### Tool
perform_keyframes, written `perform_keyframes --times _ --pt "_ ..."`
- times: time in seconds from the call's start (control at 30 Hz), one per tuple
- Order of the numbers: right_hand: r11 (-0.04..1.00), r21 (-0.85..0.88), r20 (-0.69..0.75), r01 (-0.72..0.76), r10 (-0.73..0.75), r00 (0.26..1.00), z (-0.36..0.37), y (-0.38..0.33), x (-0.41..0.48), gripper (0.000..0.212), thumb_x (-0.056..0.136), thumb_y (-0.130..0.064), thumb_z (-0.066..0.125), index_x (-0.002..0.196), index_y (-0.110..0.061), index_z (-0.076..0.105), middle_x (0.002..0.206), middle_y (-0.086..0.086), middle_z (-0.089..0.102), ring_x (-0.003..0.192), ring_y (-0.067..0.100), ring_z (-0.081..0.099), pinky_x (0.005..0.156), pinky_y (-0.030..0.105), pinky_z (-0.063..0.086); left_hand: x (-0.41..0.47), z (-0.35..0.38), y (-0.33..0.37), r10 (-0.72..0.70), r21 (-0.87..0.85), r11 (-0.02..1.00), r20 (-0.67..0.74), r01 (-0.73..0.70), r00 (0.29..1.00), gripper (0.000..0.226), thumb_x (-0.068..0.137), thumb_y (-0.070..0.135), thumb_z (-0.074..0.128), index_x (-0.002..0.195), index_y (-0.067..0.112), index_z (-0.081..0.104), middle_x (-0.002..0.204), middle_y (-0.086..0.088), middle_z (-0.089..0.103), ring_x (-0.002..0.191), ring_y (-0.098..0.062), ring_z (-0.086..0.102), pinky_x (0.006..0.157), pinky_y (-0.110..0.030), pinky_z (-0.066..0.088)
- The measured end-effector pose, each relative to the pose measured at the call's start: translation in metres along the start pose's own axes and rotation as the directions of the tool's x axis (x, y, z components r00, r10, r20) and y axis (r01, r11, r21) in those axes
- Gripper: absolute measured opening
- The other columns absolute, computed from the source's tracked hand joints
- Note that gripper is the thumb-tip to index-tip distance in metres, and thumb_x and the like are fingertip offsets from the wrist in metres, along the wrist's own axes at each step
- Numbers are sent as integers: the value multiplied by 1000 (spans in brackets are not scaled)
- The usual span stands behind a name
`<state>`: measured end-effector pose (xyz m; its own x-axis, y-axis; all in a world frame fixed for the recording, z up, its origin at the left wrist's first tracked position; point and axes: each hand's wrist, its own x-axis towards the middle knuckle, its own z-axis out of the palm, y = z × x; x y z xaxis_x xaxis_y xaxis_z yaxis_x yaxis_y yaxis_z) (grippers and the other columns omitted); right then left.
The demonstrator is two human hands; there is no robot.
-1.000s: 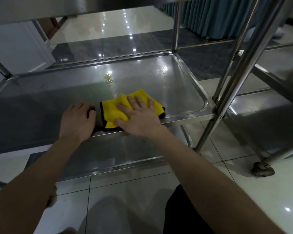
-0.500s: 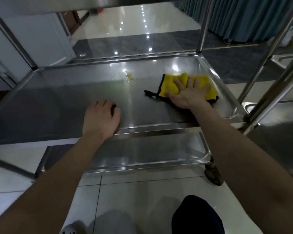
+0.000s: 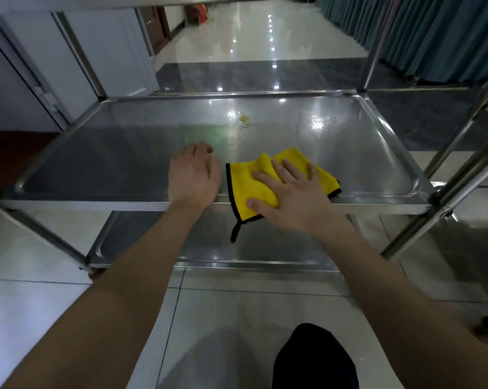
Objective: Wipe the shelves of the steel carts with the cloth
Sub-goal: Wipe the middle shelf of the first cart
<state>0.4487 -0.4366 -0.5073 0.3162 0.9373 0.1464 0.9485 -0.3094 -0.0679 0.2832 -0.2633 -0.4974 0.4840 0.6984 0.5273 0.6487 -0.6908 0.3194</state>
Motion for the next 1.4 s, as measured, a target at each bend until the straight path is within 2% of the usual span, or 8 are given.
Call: perform_keyframes --times 0.27,0.43,0.57,0.83,1.07,1.17,1.27,1.4 --pt "1000 -20 32 3 -3 999 6 -83 11 87 91 -92 20 167 -50 20 181 7 11 166 37 7 123 76 5 1 -29 -20 -65 -362 928 73 87 995 45 105 34 36 120 8 71 120 -13 70 115 -32 62 102 -45 48" --pt "997 -4 83 -76 76 994 5 -85 12 90 86 -98 10 166 -56 15 181 -1 6 167 31 3 125 75 0 8 -74 -146 -42 88 996 123 32 992 47 111 38 36 125 9 71 122 -24 71 111 -44 65 103 -52 49" --pt "983 14 95 -183 181 979 7 -98 20 96 77 -103 2 163 -61 14 181 -3 7 167 30 2 125 75 0 16 -87 -221 -77 236 971 196 29 978 57 106 46 32 137 11 65 142 -23 64 135 -41 57 116 -55 42" --pt "921 -43 244 -387 385 890 13 -134 122 103 71 -108 5 163 -62 -2 180 9 -13 164 43 -14 116 83 -10 14 -65 -240 -2 167 985 243 -40 970 60 113 48 33 164 18 40 168 -13 44 160 -30 31 131 -48 19" --pt "954 -35 265 -296 295 918 27 -225 184 93 84 -100 15 166 -57 0 181 6 -10 165 38 -13 118 80 -12 10 -70 -236 -27 115 993 87 17 996 74 102 45 13 159 11 48 153 -20 58 144 -37 50 123 -47 28" --pt "975 22 242 -221 209 948 33 -248 149 90 81 -97 10 163 -62 3 181 -2 -5 167 30 -7 122 76 -11 6 -74 -232 -27 21 999 30 27 999 69 104 44 20 151 7 54 145 -19 64 137 -38 55 121 -48 33" --pt "983 21 210 -180 172 962 35 -261 117 84 83 -94 6 162 -65 7 181 -8 -1 167 24 -3 125 74 -9 0 -82 -229 -23 -317 948 -30 12 999 51 108 36 35 138 5 62 133 -15 68 127 -36 60 116 -49 41" --pt "977 3 220 -211 205 954 28 -266 109 73 94 -89 17 163 -64 9 181 -10 -2 167 23 -4 126 72 -6 -21 -101 -249 -65 -540 836 -281 -102 958 20 107 14 55 122 6 66 114 -7 66 109 -24 59 100 -42 49"
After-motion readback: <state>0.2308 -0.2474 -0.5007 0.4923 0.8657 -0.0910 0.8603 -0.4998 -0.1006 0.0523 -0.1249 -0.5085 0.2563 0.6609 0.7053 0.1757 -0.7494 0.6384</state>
